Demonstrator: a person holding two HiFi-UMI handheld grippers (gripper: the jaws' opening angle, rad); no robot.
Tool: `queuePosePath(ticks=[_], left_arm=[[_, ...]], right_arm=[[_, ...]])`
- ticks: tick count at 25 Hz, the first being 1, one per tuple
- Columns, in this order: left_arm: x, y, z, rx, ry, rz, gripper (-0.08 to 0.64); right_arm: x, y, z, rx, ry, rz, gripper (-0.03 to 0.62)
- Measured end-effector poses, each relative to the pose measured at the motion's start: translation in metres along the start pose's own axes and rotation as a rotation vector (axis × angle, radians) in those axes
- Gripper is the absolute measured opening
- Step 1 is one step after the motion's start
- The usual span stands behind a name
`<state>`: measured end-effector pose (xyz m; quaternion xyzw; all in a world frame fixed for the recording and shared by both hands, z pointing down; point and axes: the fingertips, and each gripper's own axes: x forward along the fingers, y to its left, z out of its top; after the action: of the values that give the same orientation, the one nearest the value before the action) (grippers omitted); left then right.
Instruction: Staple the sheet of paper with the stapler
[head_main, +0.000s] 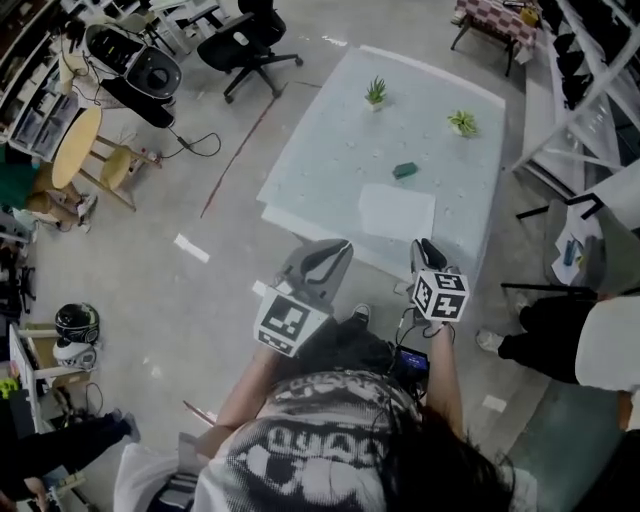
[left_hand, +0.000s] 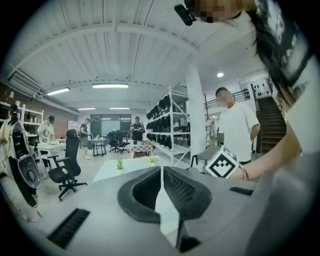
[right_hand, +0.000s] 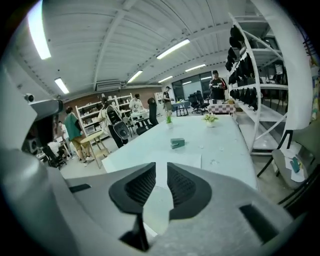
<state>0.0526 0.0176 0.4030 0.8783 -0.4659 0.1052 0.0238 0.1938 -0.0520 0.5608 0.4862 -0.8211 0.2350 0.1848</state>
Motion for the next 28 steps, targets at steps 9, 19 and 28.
queuePosePath(ticks=[9,19,28], left_arm=[[0.054,0.041,-0.003,-0.001,0.036,-0.075,0.012],[0.112,0.106,-0.001,0.036,0.033,-0.253,0.012],[0.126,0.141,-0.004,0.043,0.031,-0.347,0.012]], right_arm=[[0.069,-0.075,-0.045,0.141,0.217,-0.196,0.184],[0.082,-0.086,-0.065,0.189,0.329,-0.419,0.143],[0.092,-0.065,-0.056,0.258,0.304,-0.429,0.003]])
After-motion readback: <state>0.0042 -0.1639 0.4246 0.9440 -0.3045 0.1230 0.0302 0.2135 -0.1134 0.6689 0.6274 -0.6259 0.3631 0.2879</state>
